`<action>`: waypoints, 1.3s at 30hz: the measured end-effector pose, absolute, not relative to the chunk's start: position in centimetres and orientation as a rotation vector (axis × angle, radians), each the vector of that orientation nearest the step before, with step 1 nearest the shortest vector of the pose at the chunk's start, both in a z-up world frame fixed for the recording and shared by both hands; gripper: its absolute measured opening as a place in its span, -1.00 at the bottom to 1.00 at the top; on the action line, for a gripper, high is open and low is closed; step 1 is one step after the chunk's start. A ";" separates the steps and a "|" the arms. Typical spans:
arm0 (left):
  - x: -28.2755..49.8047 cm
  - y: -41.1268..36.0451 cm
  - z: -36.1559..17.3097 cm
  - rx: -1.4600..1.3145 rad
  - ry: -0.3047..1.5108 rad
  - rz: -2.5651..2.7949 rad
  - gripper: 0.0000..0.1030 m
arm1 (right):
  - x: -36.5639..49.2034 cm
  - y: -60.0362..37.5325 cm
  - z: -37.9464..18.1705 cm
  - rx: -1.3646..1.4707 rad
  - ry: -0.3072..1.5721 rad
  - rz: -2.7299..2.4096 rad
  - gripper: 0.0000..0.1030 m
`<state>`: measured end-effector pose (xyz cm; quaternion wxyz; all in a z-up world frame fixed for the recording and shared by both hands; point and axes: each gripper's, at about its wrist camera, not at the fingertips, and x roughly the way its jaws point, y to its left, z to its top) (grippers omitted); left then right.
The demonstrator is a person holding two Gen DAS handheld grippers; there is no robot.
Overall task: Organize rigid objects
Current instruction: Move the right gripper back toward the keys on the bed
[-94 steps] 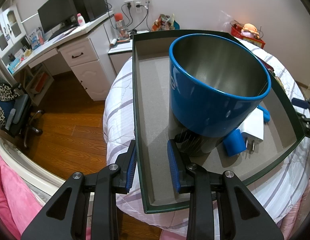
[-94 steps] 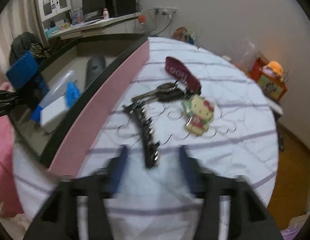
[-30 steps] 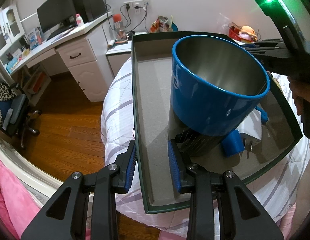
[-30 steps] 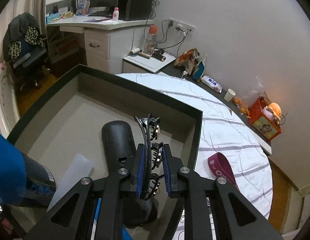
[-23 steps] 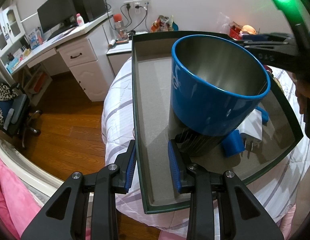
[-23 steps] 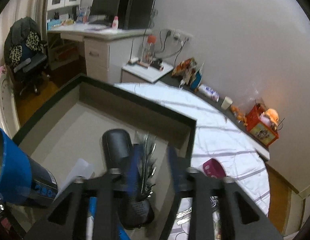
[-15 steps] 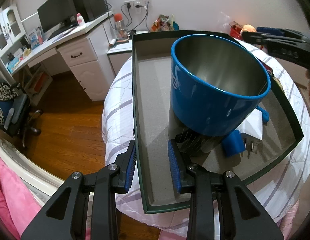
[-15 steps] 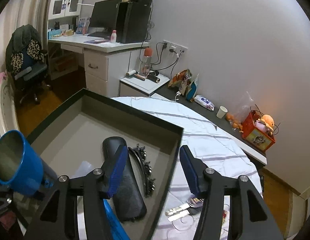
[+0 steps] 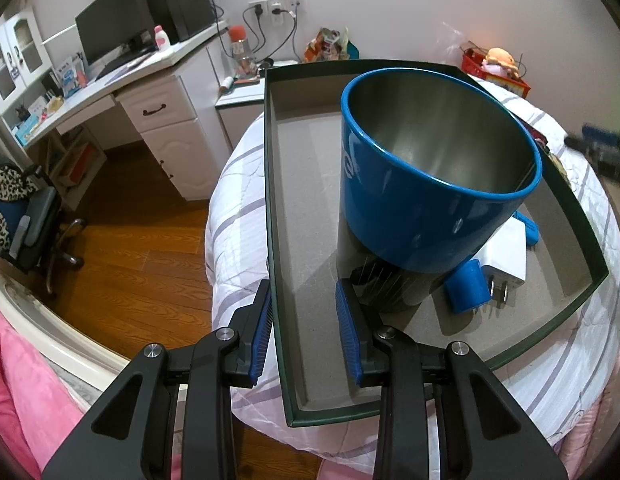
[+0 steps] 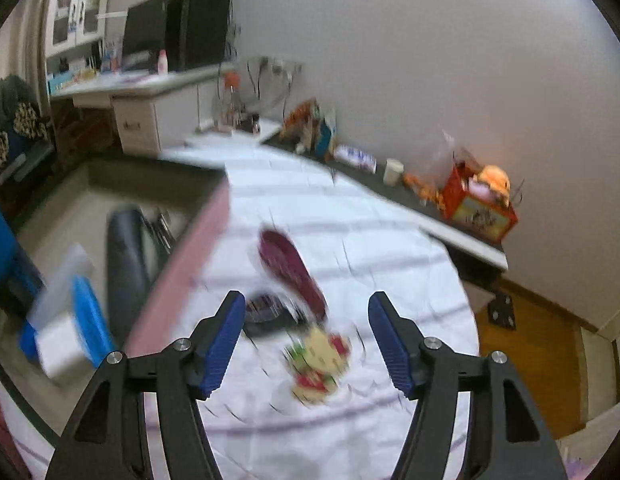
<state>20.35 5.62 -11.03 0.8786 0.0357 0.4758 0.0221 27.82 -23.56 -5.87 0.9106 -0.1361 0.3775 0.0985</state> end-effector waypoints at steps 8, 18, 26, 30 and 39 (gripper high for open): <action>20.0 5.7 -11.1 0.081 0.997 0.055 -0.41 | 28.7 -25.8 -10.8 -0.232 0.879 0.224 0.28; 20.1 5.8 -11.1 0.082 0.997 0.056 -0.41 | 28.9 -27.4 -11.4 -0.126 0.883 0.277 -0.10; 20.2 5.7 -11.2 0.082 0.997 0.058 -0.41 | 26.0 -28.2 -11.3 -0.085 0.903 0.303 -0.10; 20.2 5.7 -11.2 0.081 0.996 0.056 -0.41 | 23.8 -28.8 -11.5 -0.060 0.921 0.312 -0.11; 20.2 5.7 -11.2 0.081 0.997 0.057 -0.40 | 19.4 -29.2 -11.1 -0.026 0.930 0.331 -0.09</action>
